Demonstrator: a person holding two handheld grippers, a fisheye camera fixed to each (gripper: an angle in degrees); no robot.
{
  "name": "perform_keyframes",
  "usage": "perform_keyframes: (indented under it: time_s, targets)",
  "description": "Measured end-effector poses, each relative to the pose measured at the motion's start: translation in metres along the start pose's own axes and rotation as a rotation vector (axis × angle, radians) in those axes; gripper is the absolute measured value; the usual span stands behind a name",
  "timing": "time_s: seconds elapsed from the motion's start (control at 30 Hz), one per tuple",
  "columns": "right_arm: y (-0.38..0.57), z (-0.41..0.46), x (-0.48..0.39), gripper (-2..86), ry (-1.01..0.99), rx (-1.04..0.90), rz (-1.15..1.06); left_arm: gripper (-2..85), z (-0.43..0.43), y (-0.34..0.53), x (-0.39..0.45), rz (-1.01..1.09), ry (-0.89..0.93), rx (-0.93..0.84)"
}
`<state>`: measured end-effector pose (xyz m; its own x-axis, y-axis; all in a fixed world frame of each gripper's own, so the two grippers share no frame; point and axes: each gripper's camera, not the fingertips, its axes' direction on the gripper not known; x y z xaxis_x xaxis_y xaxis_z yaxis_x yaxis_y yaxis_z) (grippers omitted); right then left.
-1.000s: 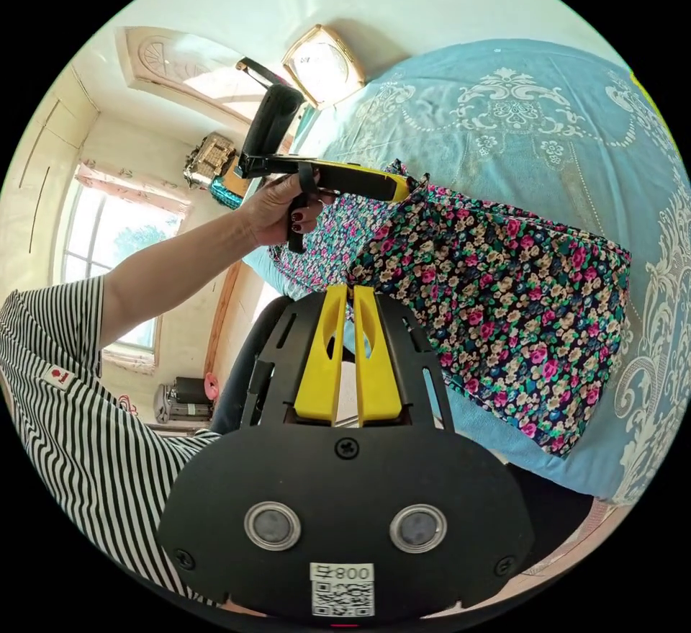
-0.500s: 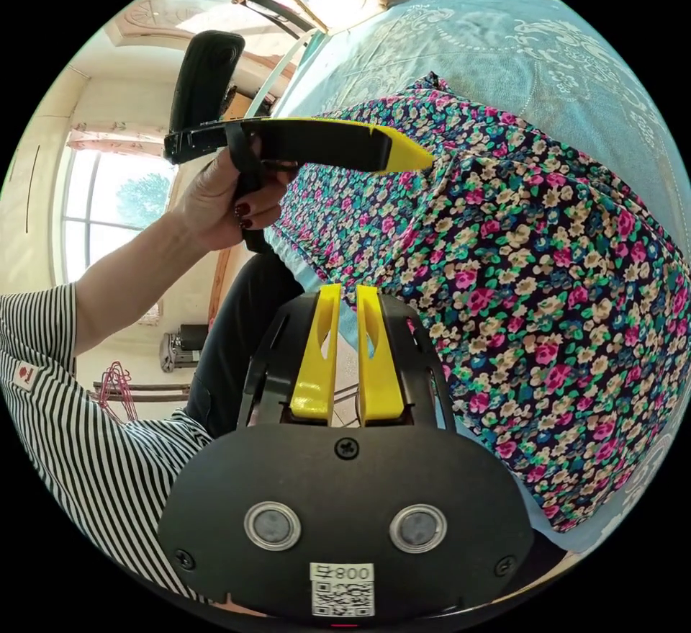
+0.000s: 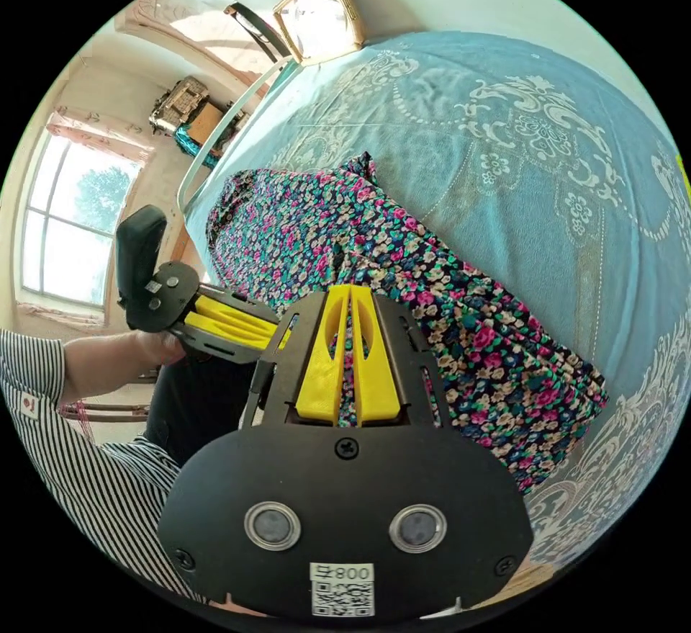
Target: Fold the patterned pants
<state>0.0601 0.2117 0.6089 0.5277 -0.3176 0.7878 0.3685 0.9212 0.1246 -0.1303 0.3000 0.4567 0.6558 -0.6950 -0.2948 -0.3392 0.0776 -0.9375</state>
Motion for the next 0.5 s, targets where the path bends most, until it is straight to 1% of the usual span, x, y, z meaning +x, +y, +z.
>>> perform_keyframes:
  time_s: [0.07, 0.17, 0.3, 0.37, 0.43, 0.5]
  targets:
    - [-0.016, 0.020, -0.001, 0.1, 0.085, -0.072, -0.034, 0.1, 0.003, 0.009, 0.000, -0.022, -0.005, 0.026]
    - [-0.025, 0.015, 0.001, 0.0, 0.052, -0.090, -0.031, 0.1, 0.003, 0.016, 0.001, -0.054, -0.001, 0.036]
    - [-0.024, 0.003, 0.000, 0.0, 0.049, -0.034, -0.037, 0.1, 0.002, 0.026, 0.012, -0.033, -0.065, 0.054]
    - [-0.028, 0.018, 0.006, 0.0, 0.064, -0.096, -0.034, 0.1, 0.009, 0.032, 0.014, -0.055, -0.055, 0.040]
    - [-0.029, 0.011, 0.011, 0.0, 0.026, -0.082, -0.010, 0.1, 0.009, 0.036, 0.015, -0.090, -0.037, 0.056]
    - [-0.025, 0.001, 0.013, 0.0, 0.020, -0.054, -0.013, 0.1, 0.007, 0.041, 0.022, -0.093, -0.061, 0.081]
